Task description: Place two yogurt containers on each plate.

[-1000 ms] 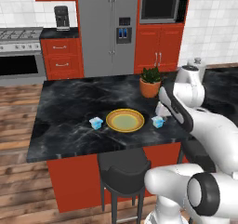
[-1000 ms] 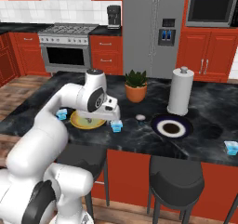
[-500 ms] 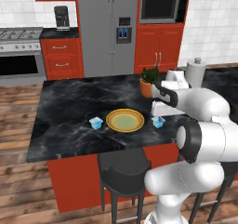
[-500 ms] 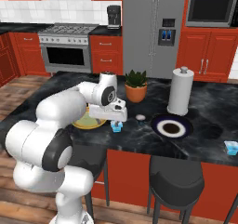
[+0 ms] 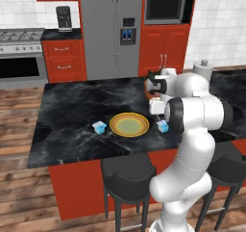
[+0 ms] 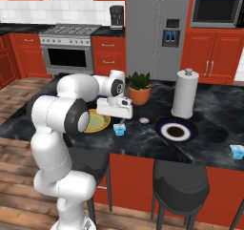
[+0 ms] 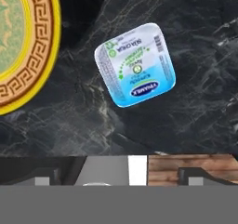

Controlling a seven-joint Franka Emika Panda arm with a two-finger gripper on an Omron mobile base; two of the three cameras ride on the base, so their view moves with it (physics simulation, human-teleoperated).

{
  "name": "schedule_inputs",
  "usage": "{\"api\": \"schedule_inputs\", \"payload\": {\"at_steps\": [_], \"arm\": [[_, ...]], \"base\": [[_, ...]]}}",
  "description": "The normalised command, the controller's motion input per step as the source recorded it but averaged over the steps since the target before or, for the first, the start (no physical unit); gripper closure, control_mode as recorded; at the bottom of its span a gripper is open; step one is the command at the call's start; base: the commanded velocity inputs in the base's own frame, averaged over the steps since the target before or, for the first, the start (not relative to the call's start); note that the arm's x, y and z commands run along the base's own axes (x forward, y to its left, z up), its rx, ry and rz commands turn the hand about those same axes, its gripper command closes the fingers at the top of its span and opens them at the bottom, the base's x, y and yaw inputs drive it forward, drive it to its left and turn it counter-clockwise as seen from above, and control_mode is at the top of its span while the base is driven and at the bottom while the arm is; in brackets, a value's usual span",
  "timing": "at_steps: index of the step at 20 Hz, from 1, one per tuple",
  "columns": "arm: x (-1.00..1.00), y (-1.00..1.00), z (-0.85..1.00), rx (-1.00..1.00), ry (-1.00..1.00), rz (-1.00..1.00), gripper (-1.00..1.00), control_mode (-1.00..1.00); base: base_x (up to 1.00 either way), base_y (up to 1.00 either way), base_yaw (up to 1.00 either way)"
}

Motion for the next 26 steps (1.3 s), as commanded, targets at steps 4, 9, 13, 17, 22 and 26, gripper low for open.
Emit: {"api": "schedule_inputs", "payload": {"at_steps": [4,9,13,17,22,26], "arm": [[0.12,0.0,-0.26,-0.01,0.0,0.0,-1.0,-1.0],[0.1,-0.06,-0.21,0.0,-0.01,0.0,-1.0,-1.0],[0.0,-0.03,-0.31,0.0,-0.05,0.0,-1.0,-1.0],[0.14,-0.11,-0.35,0.0,-0.06,0.0,-1.0,-1.0],[0.16,-0.01,-0.28,0.0,-0.15,0.0,-1.0,-1.0],[0.23,0.0,-0.17,0.0,-0.11,0.0,-1.0,-1.0]], "base": [[0.0,0.0,0.0],[0.0,0.0,0.0],[0.0,0.0,0.0],[0.0,0.0,0.0],[0.0,0.0,0.0],[0.0,0.0,0.0]]}}
